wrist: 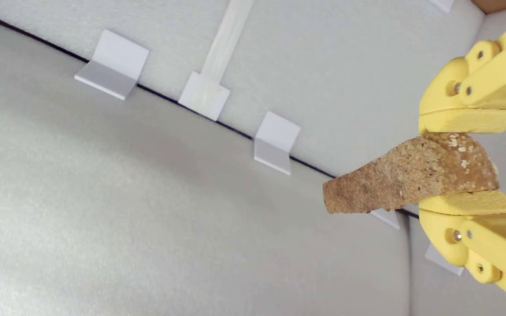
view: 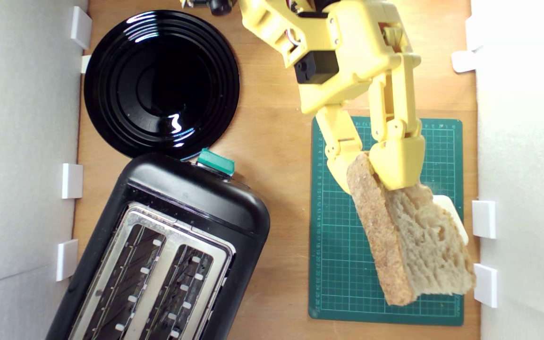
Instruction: Pick bread and place in toaster
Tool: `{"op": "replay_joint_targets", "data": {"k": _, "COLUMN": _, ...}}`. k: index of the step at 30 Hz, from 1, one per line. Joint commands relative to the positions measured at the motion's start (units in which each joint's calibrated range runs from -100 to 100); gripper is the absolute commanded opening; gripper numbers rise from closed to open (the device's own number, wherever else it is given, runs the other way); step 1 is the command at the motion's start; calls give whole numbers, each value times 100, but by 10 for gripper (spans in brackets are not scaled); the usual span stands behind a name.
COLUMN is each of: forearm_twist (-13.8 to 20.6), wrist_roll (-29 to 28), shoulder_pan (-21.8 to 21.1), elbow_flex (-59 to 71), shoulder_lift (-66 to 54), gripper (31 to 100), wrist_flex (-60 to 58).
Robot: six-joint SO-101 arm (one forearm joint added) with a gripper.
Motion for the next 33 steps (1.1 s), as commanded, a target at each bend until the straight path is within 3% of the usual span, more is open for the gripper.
{"op": "replay_joint_targets", "data": {"k": 1, "forearm_twist": 26, "wrist_roll": 327, "shoulder_pan": 50, "elbow_flex": -1100, "shoulder_lift": -269, "gripper": 575, "wrist_flex": 667}}
{"op": "replay_joint_targets", "data": {"k": 4, "forearm_twist": 26, "wrist_roll": 573, "shoulder_pan": 122, "elbow_flex": -1590, "shoulder_lift": -269, "gripper": 575, "wrist_flex": 1025}}
{"op": "replay_joint_targets", "data": {"k": 11, "forearm_twist": -1, "wrist_roll": 1138, "shoulder_pan": 791, "elbow_flex": -2252, "shoulder_lift": -253, "gripper": 575, "wrist_flex": 1495}}
{"op": "replay_joint_targets", "data": {"k": 19, "forearm_twist": -908, "wrist_roll": 2483, "shoulder_pan": 1766, "elbow_flex": -3160, "shoulder_lift": 172, "gripper": 575, "wrist_flex": 2007}}
{"op": "replay_joint_targets", "data": {"k": 27, "forearm_twist": -917, "wrist_roll": 3424, "shoulder_pan": 2201, "elbow_flex": -3306, "shoulder_lift": 504, "gripper": 575, "wrist_flex": 2135}}
{"op": "replay_joint_targets", "data": {"k": 33, "forearm_twist": -944, "wrist_roll": 3775, "shoulder_pan": 2580, "elbow_flex": -3315, "shoulder_lift": 721, "gripper": 579, "wrist_flex": 2177}}
